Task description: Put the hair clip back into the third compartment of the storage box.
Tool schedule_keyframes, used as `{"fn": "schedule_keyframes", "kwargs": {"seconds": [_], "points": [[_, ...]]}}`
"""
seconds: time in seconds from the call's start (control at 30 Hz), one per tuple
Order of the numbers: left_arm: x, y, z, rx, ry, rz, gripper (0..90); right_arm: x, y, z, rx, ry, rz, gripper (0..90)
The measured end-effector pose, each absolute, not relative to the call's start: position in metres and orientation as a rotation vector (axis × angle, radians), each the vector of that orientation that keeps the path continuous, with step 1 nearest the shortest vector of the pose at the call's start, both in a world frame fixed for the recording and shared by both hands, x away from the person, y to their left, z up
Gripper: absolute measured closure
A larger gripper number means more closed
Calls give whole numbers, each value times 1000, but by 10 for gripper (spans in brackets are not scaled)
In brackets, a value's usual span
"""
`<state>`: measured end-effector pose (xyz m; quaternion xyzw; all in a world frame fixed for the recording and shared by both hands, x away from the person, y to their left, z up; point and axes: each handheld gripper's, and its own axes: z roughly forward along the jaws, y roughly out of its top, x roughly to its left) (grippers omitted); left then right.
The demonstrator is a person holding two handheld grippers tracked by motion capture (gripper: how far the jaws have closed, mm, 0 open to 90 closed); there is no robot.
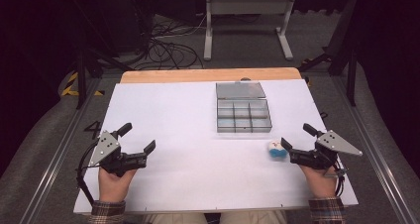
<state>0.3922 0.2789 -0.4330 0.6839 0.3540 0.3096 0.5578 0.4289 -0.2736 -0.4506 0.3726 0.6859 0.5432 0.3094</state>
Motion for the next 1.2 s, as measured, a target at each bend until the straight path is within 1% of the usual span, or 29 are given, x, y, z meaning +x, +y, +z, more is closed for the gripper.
{"fn": "schedule_keyframes", "kwargs": {"seconds": [0.13, 0.27, 0.8, 1.2], "points": [[392, 278, -435, 1621, 840, 727, 31, 432, -274, -453, 1025, 1842, 1396, 120], [394, 278, -438, 1638, 843, 712, 28, 435, -272, -454, 1056, 1865, 1341, 133], [396, 277, -442, 1657, 852, 703, 22, 449, -255, -473, 1139, 2063, 1104, 130], [396, 276, -443, 1670, 846, 706, 23, 457, -247, -486, 1173, 2182, 1021, 113]]}}
